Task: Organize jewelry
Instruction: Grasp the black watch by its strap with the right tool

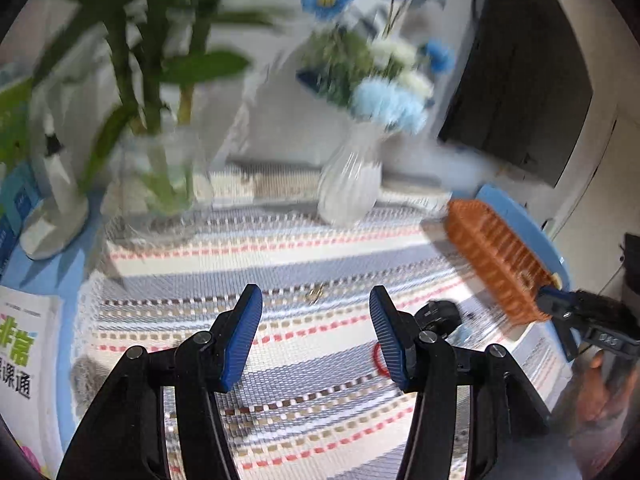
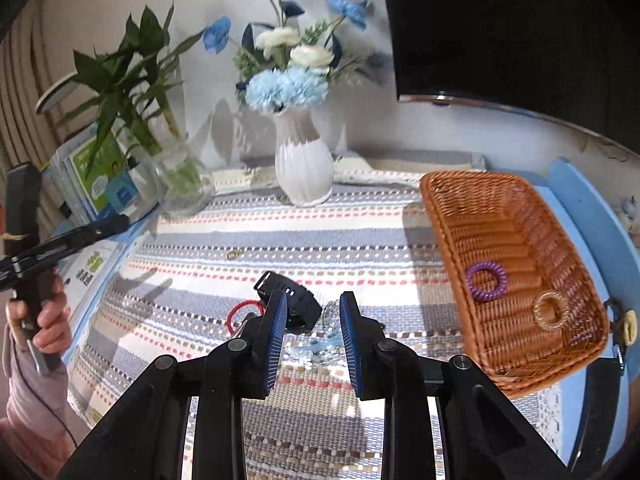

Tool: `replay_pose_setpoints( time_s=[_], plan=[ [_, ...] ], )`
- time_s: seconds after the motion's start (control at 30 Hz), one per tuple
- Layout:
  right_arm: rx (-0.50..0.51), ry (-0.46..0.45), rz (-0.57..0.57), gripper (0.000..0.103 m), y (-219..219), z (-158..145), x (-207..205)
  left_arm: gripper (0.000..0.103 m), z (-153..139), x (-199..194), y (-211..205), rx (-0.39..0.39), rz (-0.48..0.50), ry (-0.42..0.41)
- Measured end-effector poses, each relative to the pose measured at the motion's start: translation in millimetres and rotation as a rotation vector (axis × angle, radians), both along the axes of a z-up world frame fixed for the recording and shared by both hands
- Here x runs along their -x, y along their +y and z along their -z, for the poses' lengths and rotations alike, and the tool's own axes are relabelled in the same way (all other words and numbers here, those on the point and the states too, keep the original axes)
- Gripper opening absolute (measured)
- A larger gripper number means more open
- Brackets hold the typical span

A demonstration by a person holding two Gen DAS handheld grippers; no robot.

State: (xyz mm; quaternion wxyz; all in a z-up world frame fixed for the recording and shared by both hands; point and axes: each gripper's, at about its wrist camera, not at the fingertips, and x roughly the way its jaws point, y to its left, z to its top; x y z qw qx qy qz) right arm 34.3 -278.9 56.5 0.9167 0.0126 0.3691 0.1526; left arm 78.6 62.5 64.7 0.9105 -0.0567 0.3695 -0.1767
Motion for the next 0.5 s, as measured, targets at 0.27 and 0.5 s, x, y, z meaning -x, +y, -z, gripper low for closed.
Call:
replay_pose_setpoints(
  time_s=[0.27, 0.5],
  plan=[
    [0.037, 0.034, -0.075, 0.028, 8.4, 25.8, -16.1, 0.057, 62.0, -53.4, -55.9, -0.170, 0.196, 0.078],
    [0.128, 0.036, -0.214, 0.040, 28.7, 47.8, -40.4, 0.057, 91.3, -87.0, -70.2, -0.256, 0.279, 0.107]
  ],
)
